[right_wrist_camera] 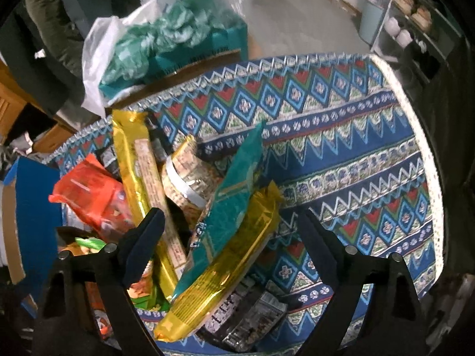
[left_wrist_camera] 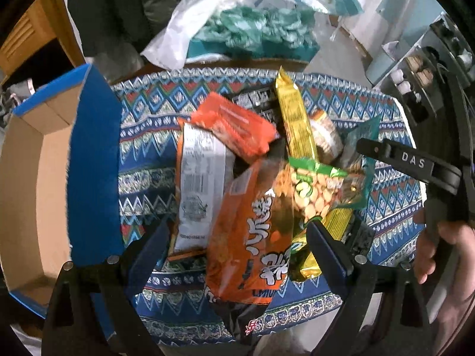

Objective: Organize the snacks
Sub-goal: 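Grasp the orange chip bag with the left tool while the right tool grasps the teal bag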

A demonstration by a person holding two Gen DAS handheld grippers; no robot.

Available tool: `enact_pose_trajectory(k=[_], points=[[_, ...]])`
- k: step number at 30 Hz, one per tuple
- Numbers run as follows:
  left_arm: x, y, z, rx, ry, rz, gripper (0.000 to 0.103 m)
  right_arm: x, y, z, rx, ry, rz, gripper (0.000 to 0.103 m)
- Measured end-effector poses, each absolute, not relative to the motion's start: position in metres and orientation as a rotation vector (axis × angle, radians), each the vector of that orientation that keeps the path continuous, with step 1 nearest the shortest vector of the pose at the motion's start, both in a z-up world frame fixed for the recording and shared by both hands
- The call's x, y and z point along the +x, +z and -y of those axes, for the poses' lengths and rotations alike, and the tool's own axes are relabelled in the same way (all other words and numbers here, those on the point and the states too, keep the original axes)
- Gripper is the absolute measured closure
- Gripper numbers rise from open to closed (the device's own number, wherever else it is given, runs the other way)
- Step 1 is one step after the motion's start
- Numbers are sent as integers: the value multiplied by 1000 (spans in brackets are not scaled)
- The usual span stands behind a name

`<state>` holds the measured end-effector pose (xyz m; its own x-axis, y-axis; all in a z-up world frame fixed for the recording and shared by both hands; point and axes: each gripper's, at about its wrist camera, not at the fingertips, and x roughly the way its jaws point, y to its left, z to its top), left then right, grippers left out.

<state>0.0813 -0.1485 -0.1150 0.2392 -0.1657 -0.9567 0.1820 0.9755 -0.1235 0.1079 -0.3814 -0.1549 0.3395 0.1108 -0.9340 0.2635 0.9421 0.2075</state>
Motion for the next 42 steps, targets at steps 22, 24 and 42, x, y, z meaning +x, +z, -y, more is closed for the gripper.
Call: enact_pose_trajectory(k=[22,24,42], points=[[83,-163,163,27,-290,-1378,32,119,-190,360,330,-73,-1259,68],[83,-163,164,43,-300,-1380,35,116,-189,361,327,-78,-1247,75],[69,-126,153,28,-311,-1294,55,88,-131,346,302,-29,-1091,84]])
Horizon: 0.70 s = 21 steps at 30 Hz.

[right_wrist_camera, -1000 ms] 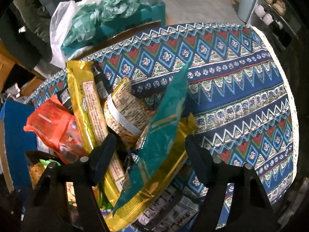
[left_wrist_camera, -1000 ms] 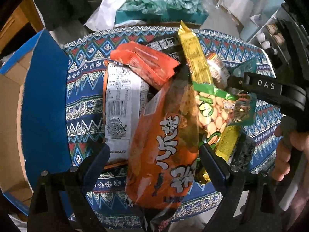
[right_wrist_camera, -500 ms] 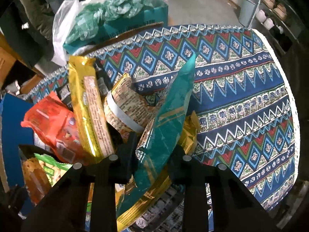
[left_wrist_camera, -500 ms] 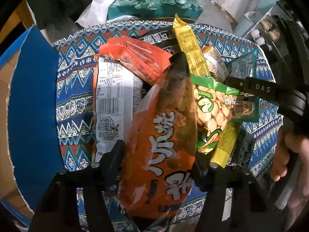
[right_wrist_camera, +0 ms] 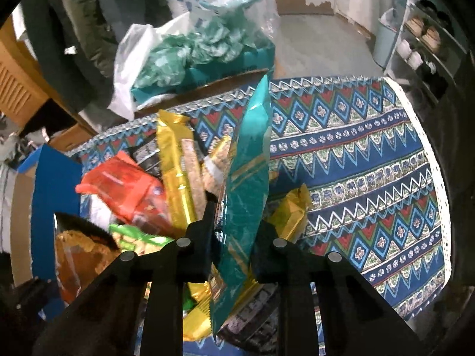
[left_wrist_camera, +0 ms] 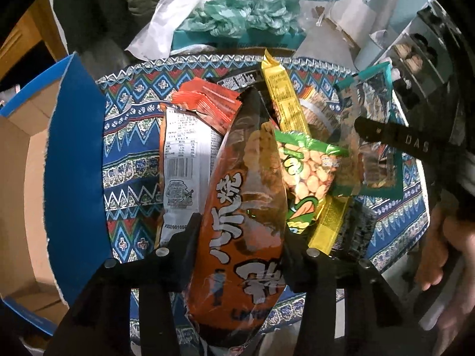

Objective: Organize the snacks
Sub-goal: 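Grasp the orange chip bag with the left tool while the right tool grasps the teal bag, then carry both held bags up and over into the cardboard box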

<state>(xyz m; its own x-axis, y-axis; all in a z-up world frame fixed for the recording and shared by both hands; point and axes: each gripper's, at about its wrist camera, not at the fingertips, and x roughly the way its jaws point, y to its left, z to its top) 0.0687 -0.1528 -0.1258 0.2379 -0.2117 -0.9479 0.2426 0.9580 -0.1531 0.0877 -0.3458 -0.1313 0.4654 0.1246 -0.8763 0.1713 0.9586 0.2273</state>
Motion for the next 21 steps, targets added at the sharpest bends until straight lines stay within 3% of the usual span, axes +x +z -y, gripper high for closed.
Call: enact_pose_trajectory(k=[21], points=[[57,-63,114,-62,-278,-1142,56,53,-76,313,265,99,-962,87]])
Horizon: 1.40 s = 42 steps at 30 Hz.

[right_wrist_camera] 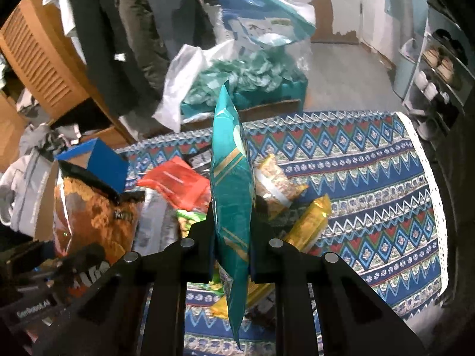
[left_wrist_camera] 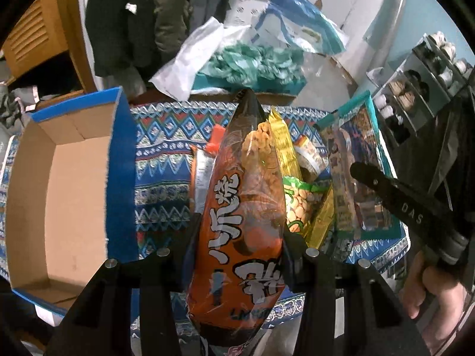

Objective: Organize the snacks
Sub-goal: 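Carry both held bags up and over into the cardboard box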

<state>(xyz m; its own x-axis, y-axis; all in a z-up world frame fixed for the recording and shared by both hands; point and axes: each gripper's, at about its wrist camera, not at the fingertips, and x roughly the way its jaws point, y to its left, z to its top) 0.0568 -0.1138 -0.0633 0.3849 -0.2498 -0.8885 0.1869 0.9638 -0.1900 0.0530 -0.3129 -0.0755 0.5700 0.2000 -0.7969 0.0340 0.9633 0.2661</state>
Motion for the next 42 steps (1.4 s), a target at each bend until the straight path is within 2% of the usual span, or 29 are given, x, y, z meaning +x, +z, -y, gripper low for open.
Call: enact_pose_trajectory(k=[23,35,42], points=[[45,-13,15,-116,-149,-988,56,61,-36,182,136,351,-927,87],[39,-14,-59,-170,-20,-955,56,74,-29,94,101,478,-940,87],[38,-35,-100,-222,57,-980,56,82,-39,54,94,533,-982,87]])
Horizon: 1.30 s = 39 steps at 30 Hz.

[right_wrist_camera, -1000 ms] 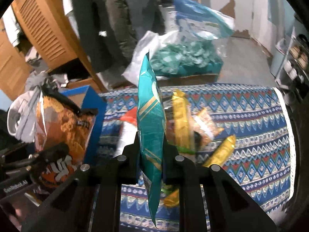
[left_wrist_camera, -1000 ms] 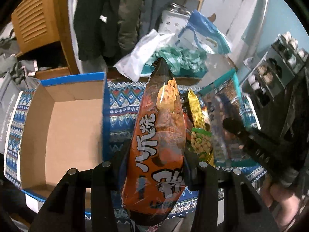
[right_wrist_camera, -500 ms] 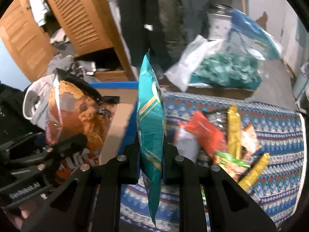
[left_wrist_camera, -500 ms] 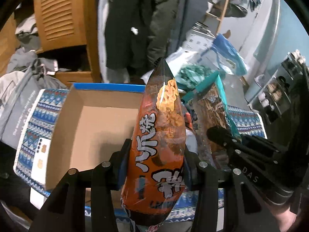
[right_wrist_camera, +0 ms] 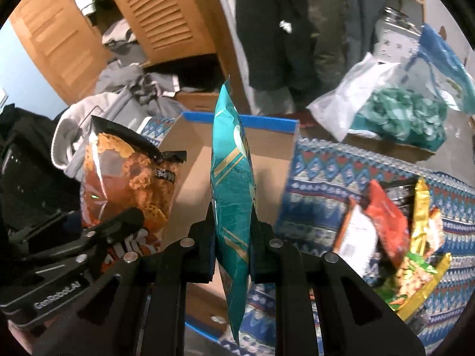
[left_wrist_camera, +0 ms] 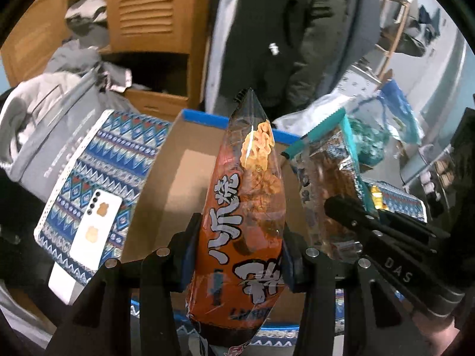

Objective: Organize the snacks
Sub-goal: 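Carry both held bags up and over into the cardboard box, then open both tools to drop the bags into the box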

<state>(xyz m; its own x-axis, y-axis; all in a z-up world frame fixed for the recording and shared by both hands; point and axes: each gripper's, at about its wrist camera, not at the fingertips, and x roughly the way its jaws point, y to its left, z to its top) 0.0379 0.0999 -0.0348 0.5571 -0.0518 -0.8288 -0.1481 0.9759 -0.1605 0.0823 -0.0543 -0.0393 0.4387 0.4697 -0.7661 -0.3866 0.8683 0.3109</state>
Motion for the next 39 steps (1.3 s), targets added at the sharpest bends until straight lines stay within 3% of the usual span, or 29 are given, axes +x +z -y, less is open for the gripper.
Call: enact_pose_trajectory(k=[20,21,22,23,24,29,39], points=[[45,-83,-126,-270,146,-1106,54,91,-78,23,52,561,-1111,86],[44,-81,-127,-278,150,-1098,52,91,-78,23,49,558,-1113,85],[45,-80,-128,-285,152,-1095,42,91,-78,24,50,555,-1112,80],[44,-78,-128,-293,157,-1092,30,91,-78,26,53,548,-1108,68],[43,-76,-130,-299,170,-1083,27,91,-77,27,53,539,-1101,63],[43,-76,-133,-325,171,-1086,27,92,-71,38,60,510,-1073,47],[39,-69,-123,-314,150,-1068,27,90,-66,59,54,441,-1046,41]])
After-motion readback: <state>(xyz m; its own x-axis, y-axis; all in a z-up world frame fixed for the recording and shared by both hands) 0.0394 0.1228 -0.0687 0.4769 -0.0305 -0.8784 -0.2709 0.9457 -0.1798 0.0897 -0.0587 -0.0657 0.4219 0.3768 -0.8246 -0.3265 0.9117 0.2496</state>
